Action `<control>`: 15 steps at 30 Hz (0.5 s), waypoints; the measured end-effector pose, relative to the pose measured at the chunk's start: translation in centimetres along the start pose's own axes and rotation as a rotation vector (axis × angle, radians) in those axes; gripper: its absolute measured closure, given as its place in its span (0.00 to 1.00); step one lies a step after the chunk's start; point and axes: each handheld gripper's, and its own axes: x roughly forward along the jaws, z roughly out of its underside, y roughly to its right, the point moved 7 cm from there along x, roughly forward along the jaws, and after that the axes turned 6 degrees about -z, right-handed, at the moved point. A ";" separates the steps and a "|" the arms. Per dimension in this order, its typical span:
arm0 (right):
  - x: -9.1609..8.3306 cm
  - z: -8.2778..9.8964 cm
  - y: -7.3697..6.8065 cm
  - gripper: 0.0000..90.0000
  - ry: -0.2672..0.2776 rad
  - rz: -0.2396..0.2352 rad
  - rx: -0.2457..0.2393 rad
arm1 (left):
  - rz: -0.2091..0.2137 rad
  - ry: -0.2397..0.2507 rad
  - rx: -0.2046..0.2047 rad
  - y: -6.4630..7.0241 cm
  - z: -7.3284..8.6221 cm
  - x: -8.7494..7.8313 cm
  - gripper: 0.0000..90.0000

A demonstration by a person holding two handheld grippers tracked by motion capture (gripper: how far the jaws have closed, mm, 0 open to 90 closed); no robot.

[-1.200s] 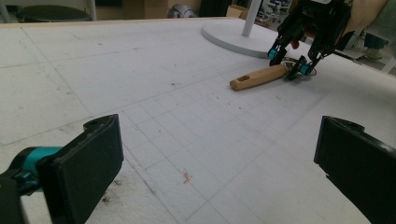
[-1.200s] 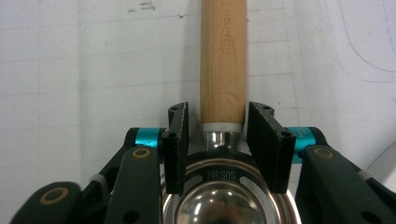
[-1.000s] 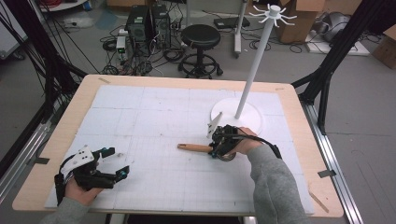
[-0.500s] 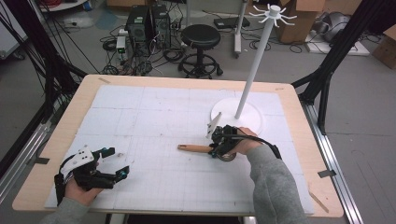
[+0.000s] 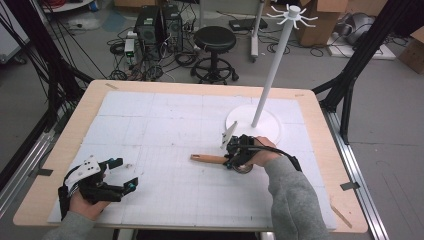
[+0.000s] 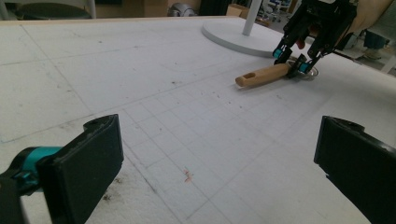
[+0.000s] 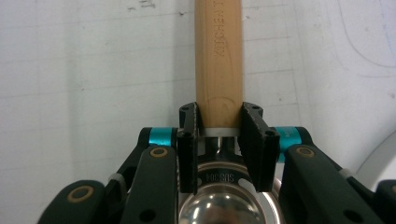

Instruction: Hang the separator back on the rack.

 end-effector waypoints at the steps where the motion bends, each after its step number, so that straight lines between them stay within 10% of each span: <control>1: -0.1 0.1 0.0 0.78 0.005 0.002 0.001 | -0.001 -0.001 0.000 0.0 0.0 0.0 0.02; 15: -2.3 0.2 -0.5 0.78 0.104 0.022 0.007 | 0.000 -0.001 0.002 0.0 0.0 0.0 0.02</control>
